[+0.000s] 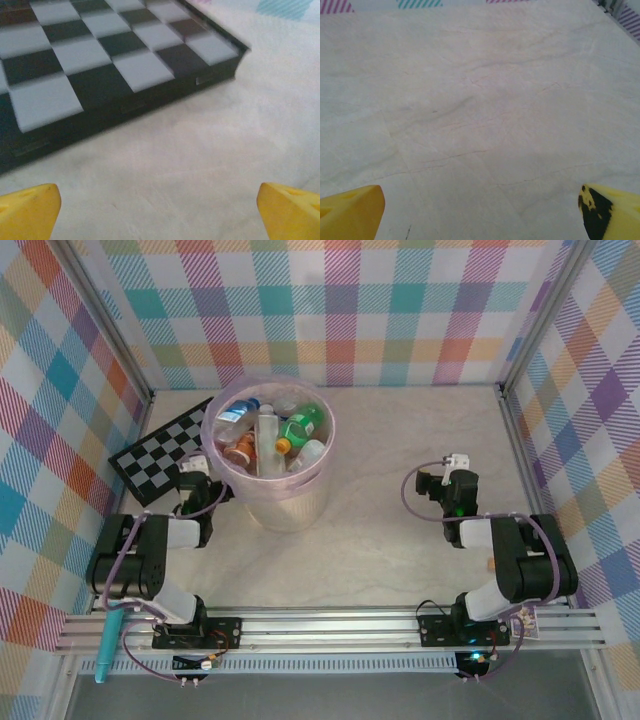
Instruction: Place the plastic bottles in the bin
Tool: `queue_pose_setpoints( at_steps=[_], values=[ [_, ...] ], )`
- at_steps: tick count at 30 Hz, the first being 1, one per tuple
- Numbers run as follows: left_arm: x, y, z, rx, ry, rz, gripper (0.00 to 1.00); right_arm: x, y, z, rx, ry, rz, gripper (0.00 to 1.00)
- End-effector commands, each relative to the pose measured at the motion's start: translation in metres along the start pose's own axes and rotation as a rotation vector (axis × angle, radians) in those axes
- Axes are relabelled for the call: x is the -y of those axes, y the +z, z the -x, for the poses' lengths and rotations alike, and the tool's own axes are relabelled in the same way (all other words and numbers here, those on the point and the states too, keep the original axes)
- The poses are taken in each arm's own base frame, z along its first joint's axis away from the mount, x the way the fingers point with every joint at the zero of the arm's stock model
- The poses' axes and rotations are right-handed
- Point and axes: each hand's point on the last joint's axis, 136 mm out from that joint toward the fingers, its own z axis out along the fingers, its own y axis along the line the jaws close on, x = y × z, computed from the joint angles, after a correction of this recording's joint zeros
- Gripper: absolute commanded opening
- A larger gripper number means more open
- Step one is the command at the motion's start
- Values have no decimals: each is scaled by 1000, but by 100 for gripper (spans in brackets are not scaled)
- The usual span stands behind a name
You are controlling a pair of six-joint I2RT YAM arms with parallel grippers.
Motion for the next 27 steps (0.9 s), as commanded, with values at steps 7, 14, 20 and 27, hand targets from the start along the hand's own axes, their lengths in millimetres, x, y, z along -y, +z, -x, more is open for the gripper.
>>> queue_pose_setpoints(
  at_steps=[7,14,20,27],
  values=[
    [5,-1,17,94,55,19,100,6,2,20,83,30,8,99],
    [6,-1,16,92,67,23,100,6,2,19,77,29,8,99],
    [6,-1,17,95,66,24,100,6,2,20,76,29,8,99],
    [6,-1,17,94,66,23,100,5,3,19,71,30,9,99]
  ],
)
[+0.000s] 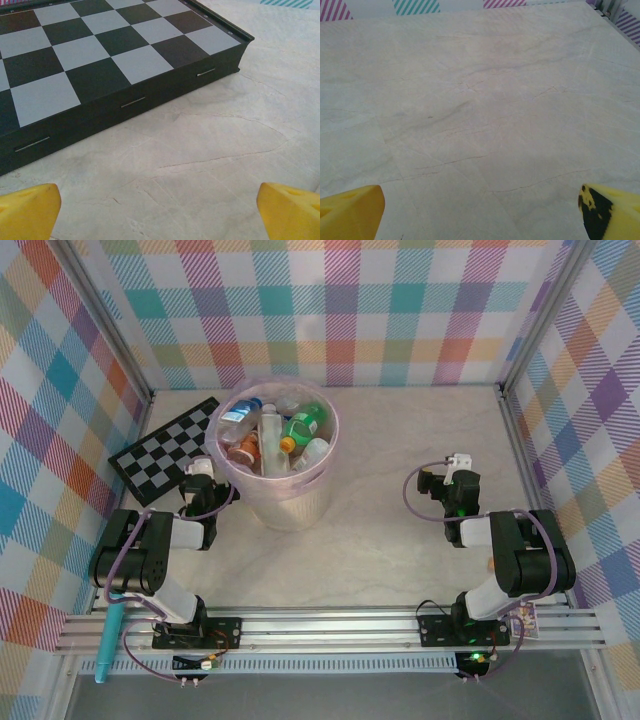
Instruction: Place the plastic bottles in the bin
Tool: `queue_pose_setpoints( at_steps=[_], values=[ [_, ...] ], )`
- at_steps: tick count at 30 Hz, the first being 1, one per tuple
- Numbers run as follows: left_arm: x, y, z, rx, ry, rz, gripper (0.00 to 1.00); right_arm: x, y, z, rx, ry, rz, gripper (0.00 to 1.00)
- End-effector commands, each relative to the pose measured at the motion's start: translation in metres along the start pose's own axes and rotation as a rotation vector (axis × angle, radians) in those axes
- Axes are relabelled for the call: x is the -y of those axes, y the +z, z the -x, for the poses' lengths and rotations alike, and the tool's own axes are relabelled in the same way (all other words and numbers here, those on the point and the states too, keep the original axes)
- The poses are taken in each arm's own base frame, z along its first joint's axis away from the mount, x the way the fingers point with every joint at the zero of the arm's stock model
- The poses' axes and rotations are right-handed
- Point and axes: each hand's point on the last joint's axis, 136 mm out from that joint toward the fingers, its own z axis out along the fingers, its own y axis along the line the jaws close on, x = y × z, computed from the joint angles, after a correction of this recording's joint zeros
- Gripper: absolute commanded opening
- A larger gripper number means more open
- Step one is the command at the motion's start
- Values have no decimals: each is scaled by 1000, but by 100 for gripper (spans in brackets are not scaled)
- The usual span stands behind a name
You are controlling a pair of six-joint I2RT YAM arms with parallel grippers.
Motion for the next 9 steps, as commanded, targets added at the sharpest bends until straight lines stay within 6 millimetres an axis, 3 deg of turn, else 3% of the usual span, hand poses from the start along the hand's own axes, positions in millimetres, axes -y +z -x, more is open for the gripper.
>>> queue_pose_setpoints(
  at_steps=[1,9],
  values=[
    [6,-1,14,56,27,-10,100,-1,1,14,42,15,14,99],
    [6,-1,14,56,27,-10,100,-1,0,14,46,16,13,99]
  ],
)
